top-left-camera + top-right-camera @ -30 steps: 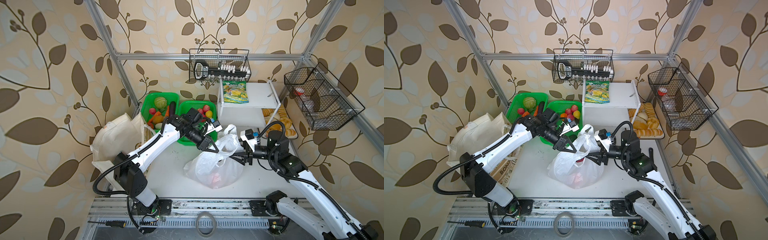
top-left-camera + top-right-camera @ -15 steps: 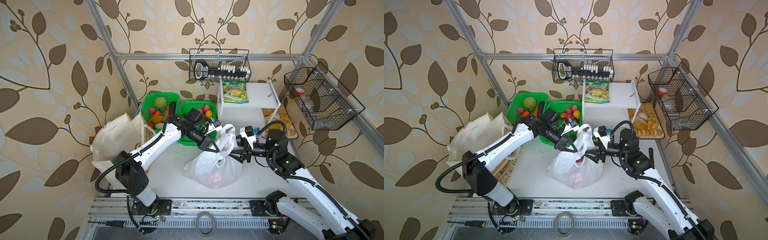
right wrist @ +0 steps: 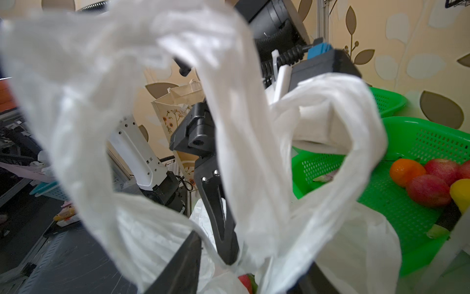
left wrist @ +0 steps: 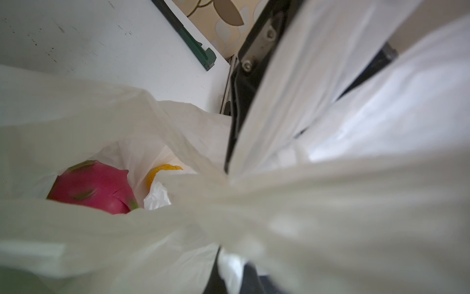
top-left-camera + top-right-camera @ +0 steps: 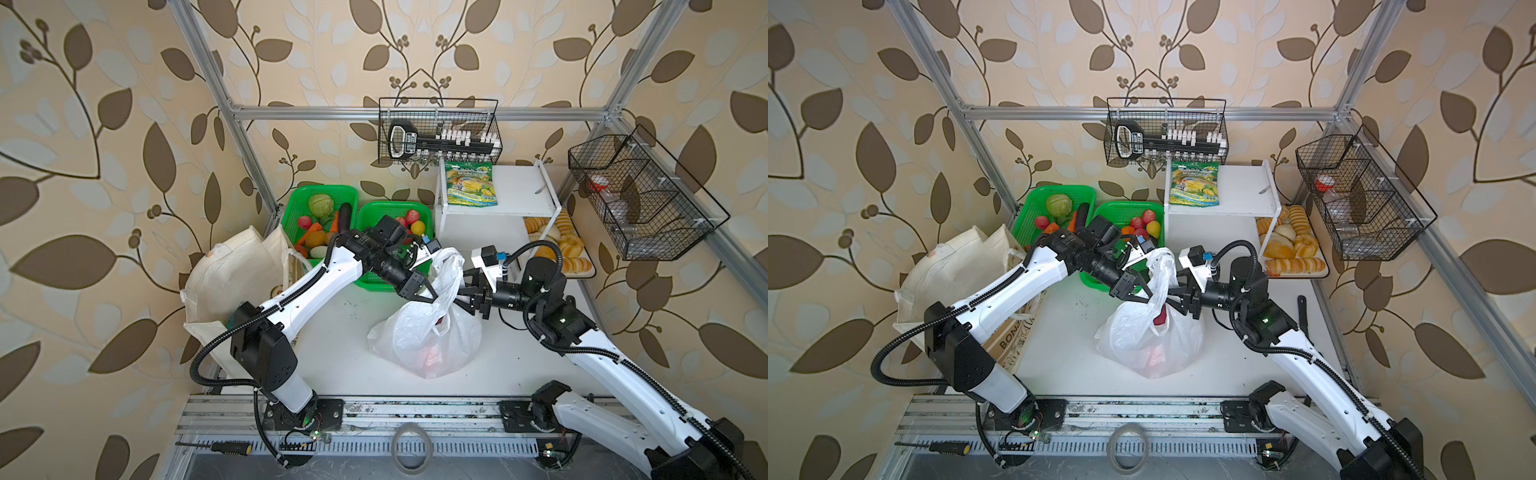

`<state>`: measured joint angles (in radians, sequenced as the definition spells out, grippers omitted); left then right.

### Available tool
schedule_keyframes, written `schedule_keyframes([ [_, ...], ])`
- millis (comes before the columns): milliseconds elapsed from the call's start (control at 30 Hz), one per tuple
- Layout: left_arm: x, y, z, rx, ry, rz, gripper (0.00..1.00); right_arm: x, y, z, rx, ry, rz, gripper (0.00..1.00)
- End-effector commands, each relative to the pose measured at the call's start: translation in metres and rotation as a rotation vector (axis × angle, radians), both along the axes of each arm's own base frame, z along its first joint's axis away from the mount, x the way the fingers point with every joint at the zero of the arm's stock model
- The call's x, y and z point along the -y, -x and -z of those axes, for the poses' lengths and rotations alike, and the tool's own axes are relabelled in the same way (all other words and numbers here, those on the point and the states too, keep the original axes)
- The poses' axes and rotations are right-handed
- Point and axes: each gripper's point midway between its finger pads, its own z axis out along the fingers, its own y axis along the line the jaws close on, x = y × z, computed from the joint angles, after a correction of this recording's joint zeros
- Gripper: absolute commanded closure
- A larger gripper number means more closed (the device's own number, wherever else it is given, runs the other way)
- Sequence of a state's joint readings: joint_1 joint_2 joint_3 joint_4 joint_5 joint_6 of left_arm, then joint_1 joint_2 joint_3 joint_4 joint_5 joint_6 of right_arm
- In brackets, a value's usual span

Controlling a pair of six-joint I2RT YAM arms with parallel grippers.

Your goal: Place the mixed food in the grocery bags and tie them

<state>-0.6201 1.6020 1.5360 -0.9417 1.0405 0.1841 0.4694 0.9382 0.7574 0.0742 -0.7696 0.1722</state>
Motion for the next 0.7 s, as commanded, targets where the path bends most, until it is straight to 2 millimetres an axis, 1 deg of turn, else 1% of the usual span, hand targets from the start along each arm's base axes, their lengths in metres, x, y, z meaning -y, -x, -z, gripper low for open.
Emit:
schedule_keyframes([
  [0,-0.002,0.004,-0.009,0.017,0.024,0.021,1.00,-0.004,0.005,0.003,-0.010,-0.004,-0.036,0.55],
  [33,-0.002,0.004,-0.009,0.020,0.021,0.021,1.00,-0.004,0.005,0.004,-0.013,-0.001,-0.041,0.60],
  [133,-0.003,0.001,-0.007,0.035,0.006,0.007,1.00,-0.004,0.004,0.006,-0.032,0.009,-0.035,0.81],
  [167,-0.003,-0.001,-0.007,0.045,0.000,0.000,1.00,-0.004,0.003,0.006,-0.045,0.011,-0.032,0.87],
  [200,-0.003,-0.002,-0.009,0.055,-0.001,-0.007,1.00,-0.004,0.002,0.007,-0.057,0.011,-0.030,0.90],
  [233,-0.004,-0.004,-0.009,0.068,-0.008,-0.023,0.94,-0.003,-0.001,0.009,-0.075,0.010,-0.016,0.94],
  [267,-0.005,-0.006,-0.010,0.084,-0.010,-0.039,0.91,-0.003,-0.003,0.011,-0.090,0.009,-0.005,0.97],
  [300,-0.005,-0.008,-0.011,0.098,-0.009,-0.053,0.86,-0.003,-0.004,0.012,-0.103,0.008,0.003,0.99],
  [333,-0.006,-0.011,-0.011,0.119,-0.014,-0.076,0.73,-0.002,-0.006,0.013,-0.114,0.005,0.014,1.00],
  [367,-0.007,-0.014,-0.012,0.143,-0.017,-0.099,0.68,-0.001,-0.008,0.014,-0.124,0.000,0.029,1.00],
  [400,-0.009,-0.015,-0.015,0.166,-0.014,-0.114,0.65,-0.001,-0.009,0.015,-0.129,-0.004,0.036,1.00],
  [467,-0.013,-0.020,-0.017,0.223,-0.018,-0.160,0.50,0.002,-0.013,0.016,-0.148,-0.021,0.066,1.00],
  [500,-0.015,-0.020,-0.020,0.249,-0.006,-0.177,0.46,0.003,-0.015,0.016,-0.154,-0.030,0.076,1.00],
  [533,-0.018,-0.019,-0.029,0.288,0.022,-0.194,0.39,0.004,-0.017,0.016,-0.161,-0.040,0.086,1.00],
  [567,-0.018,-0.019,-0.032,0.307,0.043,-0.211,0.33,0.005,-0.018,0.014,-0.163,-0.051,0.092,1.00],
  [667,-0.018,-0.019,-0.040,0.338,0.110,-0.246,0.22,0.005,-0.019,0.013,-0.170,-0.062,0.098,1.00],
])
